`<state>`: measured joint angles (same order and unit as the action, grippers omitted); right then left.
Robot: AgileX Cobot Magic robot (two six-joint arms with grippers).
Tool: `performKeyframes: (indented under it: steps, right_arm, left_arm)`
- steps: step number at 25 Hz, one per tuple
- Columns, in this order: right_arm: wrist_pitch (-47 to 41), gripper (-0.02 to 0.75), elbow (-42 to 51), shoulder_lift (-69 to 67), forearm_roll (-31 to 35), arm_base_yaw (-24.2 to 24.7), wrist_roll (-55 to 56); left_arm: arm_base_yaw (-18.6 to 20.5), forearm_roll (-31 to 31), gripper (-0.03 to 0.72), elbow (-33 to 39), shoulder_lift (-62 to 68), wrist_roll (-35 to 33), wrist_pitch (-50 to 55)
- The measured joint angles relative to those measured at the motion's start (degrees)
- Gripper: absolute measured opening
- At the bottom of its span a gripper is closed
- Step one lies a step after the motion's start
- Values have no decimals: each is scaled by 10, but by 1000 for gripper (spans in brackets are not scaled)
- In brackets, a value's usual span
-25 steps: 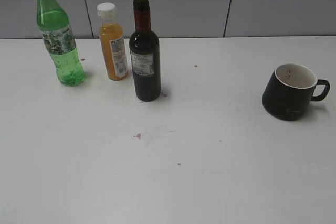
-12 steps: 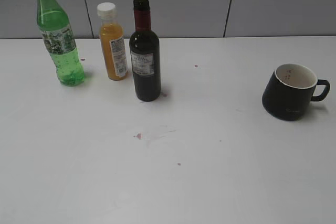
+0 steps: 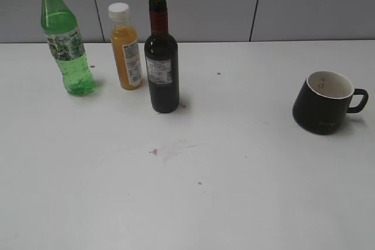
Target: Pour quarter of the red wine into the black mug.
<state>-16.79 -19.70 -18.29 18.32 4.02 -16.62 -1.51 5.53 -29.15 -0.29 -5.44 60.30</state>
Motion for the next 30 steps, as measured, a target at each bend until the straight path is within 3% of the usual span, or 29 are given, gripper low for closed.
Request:
performKeyframes:
  steps: [7,16,21,26,30]
  right_arm:
    - [135,594,22,-138,39,-14,-39]
    - [441,595,75,-300,15,-146,-53]
    - [579,597,104,-412,-15,-153,-11]
    - [813,618,177,-534,-51,-153,97]
    - [849,618,198,-626,-48,-153,143]
  left_arm:
    - [0,0,571,0,0,0,0]
    - [0,0,571,0,0,0,0]
    - [0,0,571,0,0,0,0]
    - [0,0,571,0,0,0,0]
    - [0,0,571,0,0,0,0]
